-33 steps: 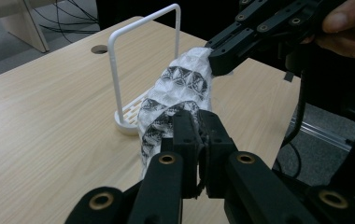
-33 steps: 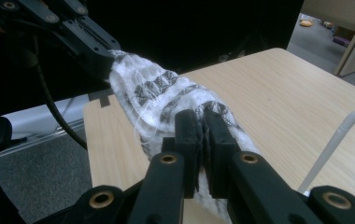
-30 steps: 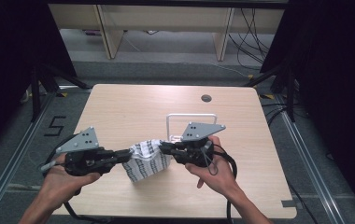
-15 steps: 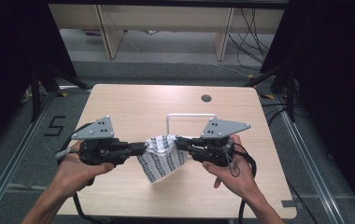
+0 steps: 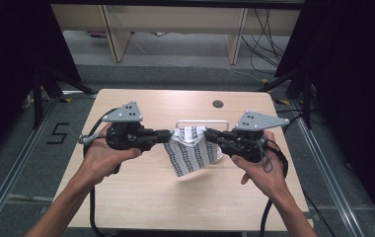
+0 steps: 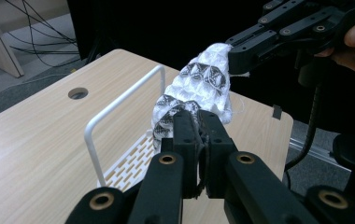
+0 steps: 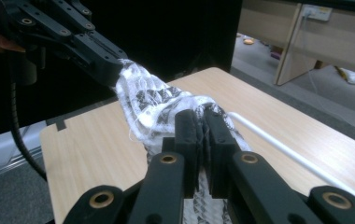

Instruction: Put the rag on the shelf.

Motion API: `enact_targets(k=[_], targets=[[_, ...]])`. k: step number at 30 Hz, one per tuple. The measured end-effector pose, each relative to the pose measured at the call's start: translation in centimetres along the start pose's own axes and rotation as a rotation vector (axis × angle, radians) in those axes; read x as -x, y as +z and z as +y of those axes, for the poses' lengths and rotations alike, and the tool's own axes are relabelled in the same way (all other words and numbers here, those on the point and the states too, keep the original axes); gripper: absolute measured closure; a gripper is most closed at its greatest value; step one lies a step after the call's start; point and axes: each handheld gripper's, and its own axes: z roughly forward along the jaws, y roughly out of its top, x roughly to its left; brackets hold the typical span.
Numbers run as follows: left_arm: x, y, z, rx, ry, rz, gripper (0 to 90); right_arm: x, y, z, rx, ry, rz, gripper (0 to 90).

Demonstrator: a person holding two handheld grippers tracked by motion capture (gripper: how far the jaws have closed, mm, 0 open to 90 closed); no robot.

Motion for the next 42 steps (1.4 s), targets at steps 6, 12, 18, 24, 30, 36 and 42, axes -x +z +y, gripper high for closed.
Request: enact_targets(k=[6,12,18,24,30,36,42], targets=[[-1.0,1.3,1.5,0.025,-0.012,-0.002,86.2,1.4,-0.3,0.4,0.019,0.016,-0.031,86.3],[-1.6,2.4,2.7,0.038,-0.017,0.028,86.2,2.7,-0.5,0.6,0.03,0.042,-0.068,86.3],[-2.4,3.9,3.8,0.038,-0.024,0.042,86.2,3.6,-0.4,0.5,0.036,0.063,-0.083,86.3],[-3.6,5.1,4.4,0.052,-0.046,0.048,86.1,4.5,-0.1,0.6,0.045,0.077,-0.096,86.2],[-5.1,6.2,4.8,0.066,-0.087,0.076,86.1,5.9,0.5,1.1,0.04,0.098,-0.118,86.2],[-6.5,6.7,5.2,0.091,-0.131,0.099,86.1,7.1,1.2,1.5,0.035,0.133,-0.128,86.1],[-7.8,7.7,5.3,0.095,-0.167,0.114,86.1,8.6,2.6,1.9,0.024,0.142,-0.134,86.1]])
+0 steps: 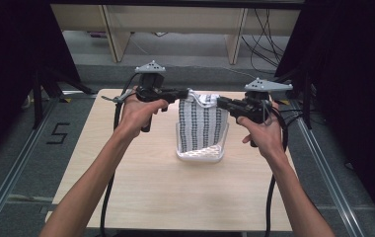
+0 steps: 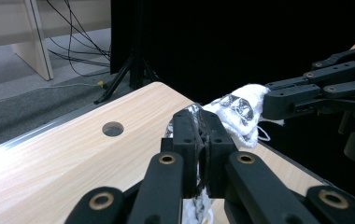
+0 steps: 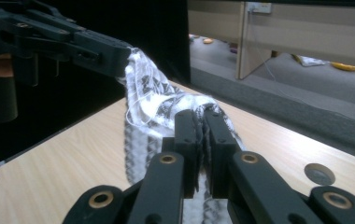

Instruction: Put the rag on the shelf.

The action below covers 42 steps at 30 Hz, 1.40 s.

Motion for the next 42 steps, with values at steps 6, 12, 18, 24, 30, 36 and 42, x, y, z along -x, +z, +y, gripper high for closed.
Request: enact_targets(k=[6,12,18,24,30,36,42], targets=[[-1.1,1.5,0.0,0.006,-0.038,0.032,86.1,1.4,1.4,0.3,-0.021,0.03,-0.03,86.0],[-2.2,3.1,-0.3,-0.002,-0.062,0.07,86.1,2.7,2.8,0.3,-0.054,0.079,-0.04,85.7],[-3.1,4.3,-0.8,-0.011,-0.082,0.102,86.0,4.0,4.3,-0.1,-0.081,0.111,-0.042,85.0],[-3.8,5.3,-1.7,-0.034,-0.11,0.112,85.9,4.7,5.3,-0.7,-0.109,0.151,-0.049,83.8],[-4.3,6.2,-2.7,-0.087,-0.126,0.12,85.3,5.2,6.0,-1.6,-0.134,0.17,-0.057,82.3],[-4.7,6.8,-3.5,-0.123,-0.15,0.11,82.0,5.5,6.3,-2.1,-0.177,0.162,-0.078,76.9],[-4.7,7.4,-4.0,-0.241,-0.158,0.137,44.9,5.5,6.4,-2.5,-0.181,0.178,-0.096,70.2]])
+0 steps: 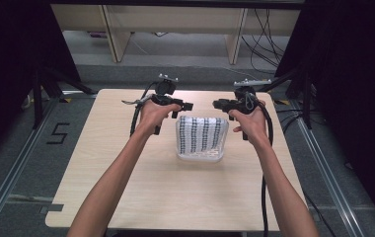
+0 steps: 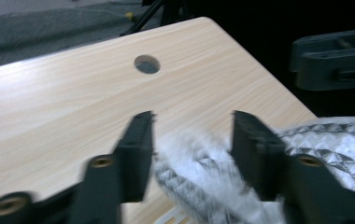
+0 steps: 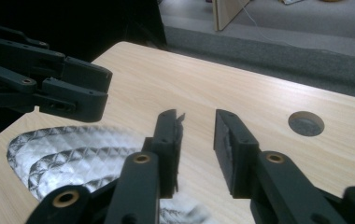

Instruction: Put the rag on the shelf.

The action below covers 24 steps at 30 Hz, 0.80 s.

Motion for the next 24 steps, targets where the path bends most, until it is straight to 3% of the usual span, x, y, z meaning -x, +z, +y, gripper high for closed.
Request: enact_targets(k=[3,5,8,12,14,18,22,24], targets=[[-0.1,-0.2,0.0,0.0,-0.022,0.005,40.1,-0.1,-0.1,0.0,0.003,0.0,0.006,69.2],[-0.1,-0.7,0.0,-0.019,0.003,0.012,39.5,-0.3,-0.3,0.1,0.011,-0.029,0.001,68.0],[-0.1,-1.3,-0.1,-0.012,0.007,0.008,38.4,-0.5,-0.6,0.1,0.017,-0.056,-0.004,67.0],[-0.1,-2.3,-0.3,0.0,0.005,0.009,36.7,-1.1,-1.4,0.1,0.016,-0.044,0.006,64.7],[-0.2,-2.8,-0.4,0.007,0.003,0.006,35.4,-1.2,-1.8,0.2,0.03,-0.063,0.018,63.2],[-0.4,-3.9,-0.8,0.019,-0.005,-0.006,33.6,-1.4,-2.7,0.2,0.042,-0.085,0.014,60.0],[-0.6,-5.4,-1.5,0.044,-0.039,-0.039,30.3,-1.9,-3.7,-0.1,0.039,-0.085,0.027,55.8],[-0.8,-5.7,-1.6,0.042,-0.036,-0.048,29.7,-2.0,-4.0,-0.1,0.041,-0.122,0.016,54.7]])
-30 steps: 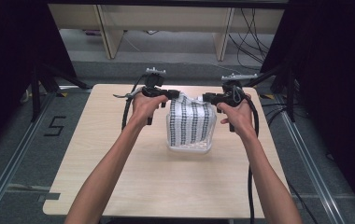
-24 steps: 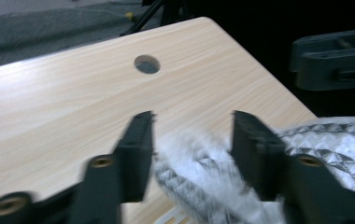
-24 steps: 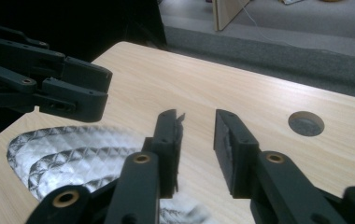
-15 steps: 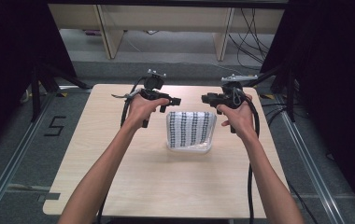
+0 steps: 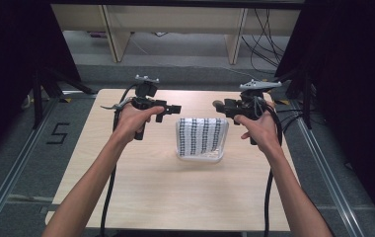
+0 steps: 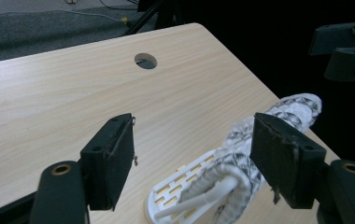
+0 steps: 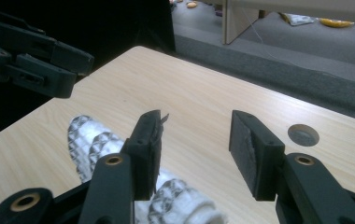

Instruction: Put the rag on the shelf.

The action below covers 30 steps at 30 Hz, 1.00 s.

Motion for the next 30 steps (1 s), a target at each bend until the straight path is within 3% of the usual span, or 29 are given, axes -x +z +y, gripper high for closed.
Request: enact_targets(k=[8,9,13,22,23,26,30], targets=[[-0.7,-1.7,-1.0,0.026,-0.014,0.0,28.0,-1.1,-0.2,-0.2,-0.015,0.022,0.026,51.5],[-0.7,-1.9,-1.1,0.027,-0.011,-0.003,27.9,-1.0,-0.1,-0.2,-0.013,0.002,0.026,50.8],[-0.8,-2.4,-1.5,0.033,-0.005,0.001,26.6,-1.4,-0.1,-0.1,-0.006,0.0,0.031,47.4],[-0.3,-3.6,-2.7,0.02,0.022,0.003,23.1,-2.3,-0.6,0.0,-0.001,0.017,0.024,34.6],[-0.2,-3.7,-2.8,0.024,0.018,0.003,20.8,-2.6,-0.8,-0.1,-0.004,0.042,0.026,33.3],[0.3,-4.1,-3.4,0.011,0.039,-0.011,20.6,-2.7,-1.0,-0.2,0.003,0.015,0.023,31.1],[0.8,-4.3,-3.9,0.006,0.054,-0.017,20.4,-2.9,-1.2,-0.3,0.001,0.017,0.023,30.6]])
